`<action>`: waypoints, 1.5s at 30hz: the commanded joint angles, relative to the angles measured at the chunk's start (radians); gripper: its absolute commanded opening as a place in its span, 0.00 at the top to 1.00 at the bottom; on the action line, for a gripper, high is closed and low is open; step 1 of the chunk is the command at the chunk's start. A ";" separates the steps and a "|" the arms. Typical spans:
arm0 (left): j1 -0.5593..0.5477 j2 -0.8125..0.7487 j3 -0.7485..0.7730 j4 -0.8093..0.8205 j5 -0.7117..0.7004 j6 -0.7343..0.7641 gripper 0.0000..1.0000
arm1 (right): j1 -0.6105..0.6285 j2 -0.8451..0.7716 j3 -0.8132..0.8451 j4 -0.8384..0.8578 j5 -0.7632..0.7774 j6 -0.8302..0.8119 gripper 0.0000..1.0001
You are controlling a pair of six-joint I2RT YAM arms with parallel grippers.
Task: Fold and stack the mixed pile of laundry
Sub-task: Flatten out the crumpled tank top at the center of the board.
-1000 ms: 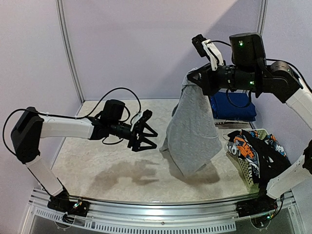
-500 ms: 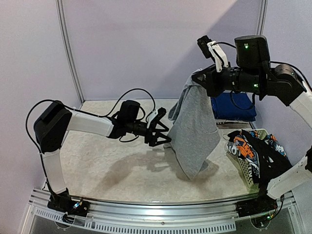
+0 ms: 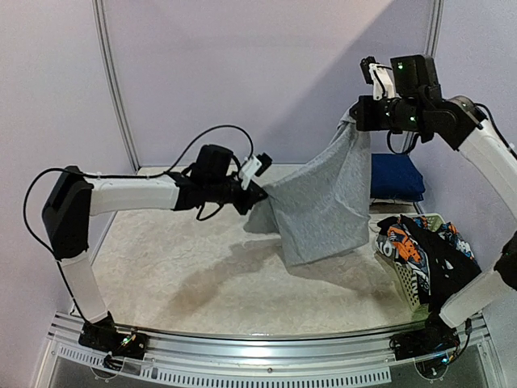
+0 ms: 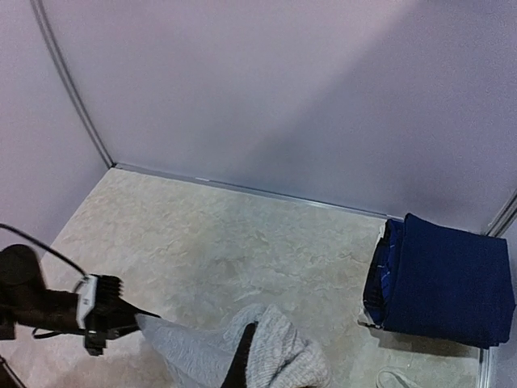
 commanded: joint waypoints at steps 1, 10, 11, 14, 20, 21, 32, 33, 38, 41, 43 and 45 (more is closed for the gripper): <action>0.072 -0.054 0.207 -0.286 -0.419 0.023 1.00 | -0.126 0.152 0.176 0.049 -0.197 0.099 1.00; 0.000 -0.306 0.158 -0.315 -0.839 0.107 1.00 | -0.151 0.221 0.064 0.285 -0.258 0.056 1.00; -0.020 -0.338 0.098 -0.310 -0.860 0.107 0.96 | -0.151 0.163 -0.065 0.335 -0.245 0.073 1.00; -0.067 -0.386 -0.057 -0.444 -0.883 -0.056 0.59 | -0.149 0.029 -0.452 0.518 -0.262 0.171 1.00; -0.205 -0.444 -0.359 -0.516 -0.693 -0.387 0.14 | -0.091 0.033 -0.810 0.666 -0.425 0.305 1.00; -0.214 -0.483 -0.406 -0.495 -0.654 -0.425 0.12 | -0.070 0.069 -0.821 0.650 -0.427 0.302 1.00; -0.111 -0.641 -0.601 -0.416 -0.669 -0.590 0.11 | 0.027 0.148 -0.854 0.554 -0.324 0.305 1.00; -0.089 -0.625 -0.605 -0.406 -0.654 -0.599 0.13 | 0.029 0.143 -0.852 0.539 -0.309 0.307 1.00; -0.051 -0.501 -0.593 -0.385 -0.627 -0.606 0.22 | 0.030 0.122 -0.846 0.456 -0.212 0.303 1.00; -0.041 -0.434 -0.590 -0.356 -0.615 -0.608 0.27 | 0.029 0.113 -0.847 0.417 -0.162 0.304 1.00; -0.034 -0.399 -0.589 -0.333 -0.606 -0.604 0.31 | 0.030 0.106 -0.850 0.408 -0.157 0.303 1.00; -0.027 -0.363 -0.589 -0.310 -0.599 -0.603 0.36 | 0.029 0.102 -0.855 0.403 -0.155 0.303 1.00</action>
